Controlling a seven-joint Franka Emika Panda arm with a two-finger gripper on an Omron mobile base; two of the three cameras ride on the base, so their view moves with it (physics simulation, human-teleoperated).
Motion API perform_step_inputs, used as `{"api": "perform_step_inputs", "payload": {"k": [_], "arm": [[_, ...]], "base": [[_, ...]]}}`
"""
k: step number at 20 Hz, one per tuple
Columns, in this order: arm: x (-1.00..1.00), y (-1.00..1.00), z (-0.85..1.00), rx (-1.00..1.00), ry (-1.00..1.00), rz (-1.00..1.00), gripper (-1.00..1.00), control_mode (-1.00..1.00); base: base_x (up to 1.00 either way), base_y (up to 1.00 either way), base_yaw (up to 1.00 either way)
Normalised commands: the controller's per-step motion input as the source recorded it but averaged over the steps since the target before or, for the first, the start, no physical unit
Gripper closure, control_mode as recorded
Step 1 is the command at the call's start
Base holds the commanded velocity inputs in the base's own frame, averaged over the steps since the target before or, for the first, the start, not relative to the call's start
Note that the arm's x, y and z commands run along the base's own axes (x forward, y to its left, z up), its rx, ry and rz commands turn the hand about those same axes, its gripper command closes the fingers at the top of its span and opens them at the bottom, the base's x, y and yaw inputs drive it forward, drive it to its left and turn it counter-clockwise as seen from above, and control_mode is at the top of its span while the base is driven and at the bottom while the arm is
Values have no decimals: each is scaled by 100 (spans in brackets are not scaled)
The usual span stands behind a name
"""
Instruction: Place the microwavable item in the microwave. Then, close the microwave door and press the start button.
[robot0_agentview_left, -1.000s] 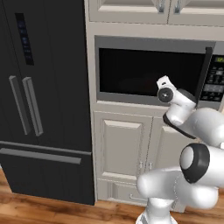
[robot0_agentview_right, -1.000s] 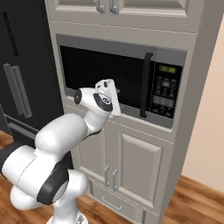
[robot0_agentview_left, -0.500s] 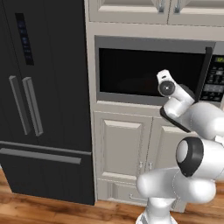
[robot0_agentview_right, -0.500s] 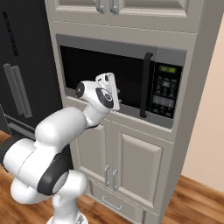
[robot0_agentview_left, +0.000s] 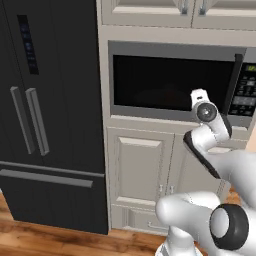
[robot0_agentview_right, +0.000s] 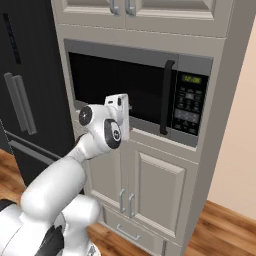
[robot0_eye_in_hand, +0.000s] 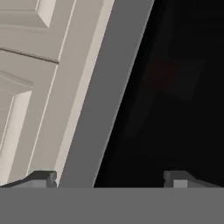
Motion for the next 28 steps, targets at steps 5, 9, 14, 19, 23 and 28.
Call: {"api": "perform_step_inputs", "payload": {"k": [5,9,14,19,23,28], "arm": [[-100,-4,0,29,-3,1,-100,-100],[-100,-34,0,48,-4,4,-100,-100],[-98,-68,0,46,-12,4,-100,-100],[-33,-68,0,25,-14,0,-100,-100],[0,-61,0,10,-21,0,-100,-100],[13,-44,5,9,-14,0,-100,-100]], "base": [[0,0,0],[0,0,0],[0,0,0],[0,0,0],[0,0,0],[0,0,0]]}}
